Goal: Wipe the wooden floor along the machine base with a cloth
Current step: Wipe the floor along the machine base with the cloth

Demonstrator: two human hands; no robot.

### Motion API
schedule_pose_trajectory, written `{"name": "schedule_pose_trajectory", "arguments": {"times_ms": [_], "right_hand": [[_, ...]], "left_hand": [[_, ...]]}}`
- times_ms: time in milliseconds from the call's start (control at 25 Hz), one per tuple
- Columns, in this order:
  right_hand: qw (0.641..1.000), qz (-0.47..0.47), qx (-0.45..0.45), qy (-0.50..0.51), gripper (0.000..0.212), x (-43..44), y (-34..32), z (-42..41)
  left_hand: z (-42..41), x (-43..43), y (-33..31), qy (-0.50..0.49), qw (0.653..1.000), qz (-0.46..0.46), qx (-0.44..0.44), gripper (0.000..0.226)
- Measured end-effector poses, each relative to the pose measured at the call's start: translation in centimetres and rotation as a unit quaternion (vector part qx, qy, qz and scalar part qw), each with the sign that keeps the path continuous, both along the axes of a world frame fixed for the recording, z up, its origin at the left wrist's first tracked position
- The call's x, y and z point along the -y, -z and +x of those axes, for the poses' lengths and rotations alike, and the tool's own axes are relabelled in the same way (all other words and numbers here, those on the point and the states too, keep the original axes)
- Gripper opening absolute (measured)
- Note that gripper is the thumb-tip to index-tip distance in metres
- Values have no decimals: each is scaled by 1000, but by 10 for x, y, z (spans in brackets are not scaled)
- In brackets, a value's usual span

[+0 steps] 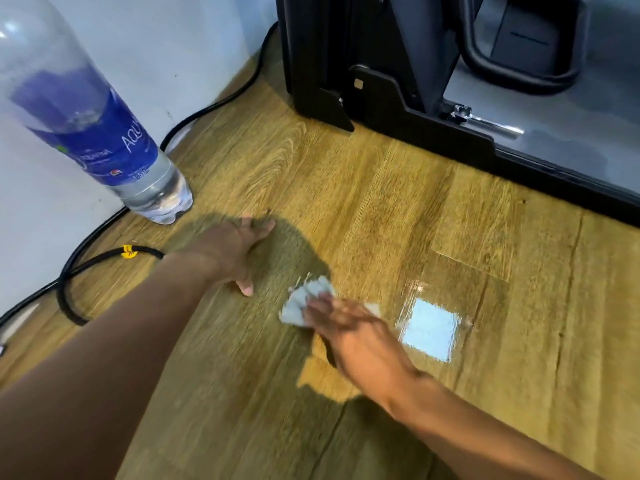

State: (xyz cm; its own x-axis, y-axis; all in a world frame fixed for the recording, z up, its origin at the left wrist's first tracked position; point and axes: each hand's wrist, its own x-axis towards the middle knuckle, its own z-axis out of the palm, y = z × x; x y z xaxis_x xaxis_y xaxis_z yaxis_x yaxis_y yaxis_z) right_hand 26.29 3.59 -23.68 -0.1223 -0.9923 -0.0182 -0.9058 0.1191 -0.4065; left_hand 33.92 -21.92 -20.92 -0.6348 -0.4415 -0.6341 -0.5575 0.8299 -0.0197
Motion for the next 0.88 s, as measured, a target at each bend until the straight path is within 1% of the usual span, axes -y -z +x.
{"name": "schedule_pose_trajectory", "arguments": {"times_ms": [40,80,120,160,240,280,320,360,400,440,520,560,600,640,760,800,880], "right_hand": [[998,0,-3,-62,51,-11,-3,9],[995,-7,-11,-103,50,-10,-4,5],[994,-5,-11,-109,53,-1,-4,-4],[997,12,-3,-76,57,12,-6,-14],[999,30,19,38,60,37,-9,-28],[996,29,33,78,62,41,-8,-23],[995,26,35,90,64,39,-6,-13],[997,30,26,65,65,32,-4,4],[999,29,11,11,62,22,0,24],[999,6,12,-51,55,10,-1,40],[989,-24,28,-146,43,1,0,49],[984,-41,19,-175,40,8,1,40],[984,-48,11,-172,41,20,2,25],[990,-46,16,-136,43,37,-1,7],[999,-30,6,29,49,91,1,-41],[998,-24,9,55,50,97,5,-42],[998,-48,14,46,47,91,10,-23]], "left_hand": [[3,2,0,14,1000,-9,-5,130],[6,3,2,24,999,-18,-12,129],[8,4,3,28,999,-23,-18,129],[8,4,5,30,999,-24,-22,129],[8,4,5,32,999,-29,-29,130],[7,4,4,31,999,-33,-29,130],[8,4,3,29,998,-41,-25,131],[9,5,3,27,998,-56,-17,132],[10,6,2,26,997,-76,-7,134],[10,8,3,24,996,-89,2,136],[9,12,2,12,997,-80,17,140],[9,14,1,8,997,-69,22,142],[8,15,1,7,998,-61,26,143],[7,16,2,10,998,-58,31,144],[2,20,3,23,997,-54,42,143],[-1,22,3,27,997,-52,44,141],[-4,27,3,38,997,-53,43,135]]}}
